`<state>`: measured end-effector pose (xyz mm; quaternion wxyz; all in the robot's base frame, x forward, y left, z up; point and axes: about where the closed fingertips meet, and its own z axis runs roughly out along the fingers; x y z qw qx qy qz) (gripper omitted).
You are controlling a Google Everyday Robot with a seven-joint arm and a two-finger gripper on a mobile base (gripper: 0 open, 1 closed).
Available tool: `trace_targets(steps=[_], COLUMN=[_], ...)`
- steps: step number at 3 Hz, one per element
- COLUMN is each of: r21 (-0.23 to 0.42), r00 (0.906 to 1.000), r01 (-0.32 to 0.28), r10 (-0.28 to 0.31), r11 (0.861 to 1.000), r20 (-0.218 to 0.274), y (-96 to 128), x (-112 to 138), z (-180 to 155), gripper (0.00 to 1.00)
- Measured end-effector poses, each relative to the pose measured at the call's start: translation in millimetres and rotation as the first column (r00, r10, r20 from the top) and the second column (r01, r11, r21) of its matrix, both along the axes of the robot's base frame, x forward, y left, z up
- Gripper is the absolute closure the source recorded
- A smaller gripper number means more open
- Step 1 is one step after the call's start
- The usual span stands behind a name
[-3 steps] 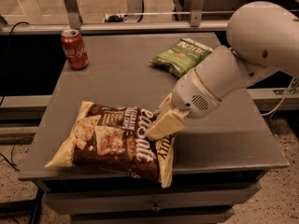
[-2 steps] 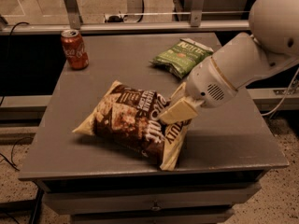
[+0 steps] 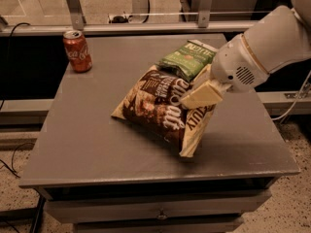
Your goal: Move brown chip bag near green jalapeno chip bag
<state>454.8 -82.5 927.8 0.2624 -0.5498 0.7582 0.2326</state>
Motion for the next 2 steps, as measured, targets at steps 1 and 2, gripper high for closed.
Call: trace_targets(steps=[1, 2], r21=[0.032, 0.056], r00=[0.9980, 0.9837], r01=[0.054, 0.146], r10=[-0.055, -0.151], r11=[0.998, 0.988], r20=[0.031, 0.098], y=[-24, -83], x=[10, 33], z=[-1, 5], gripper=[1.00, 1.00])
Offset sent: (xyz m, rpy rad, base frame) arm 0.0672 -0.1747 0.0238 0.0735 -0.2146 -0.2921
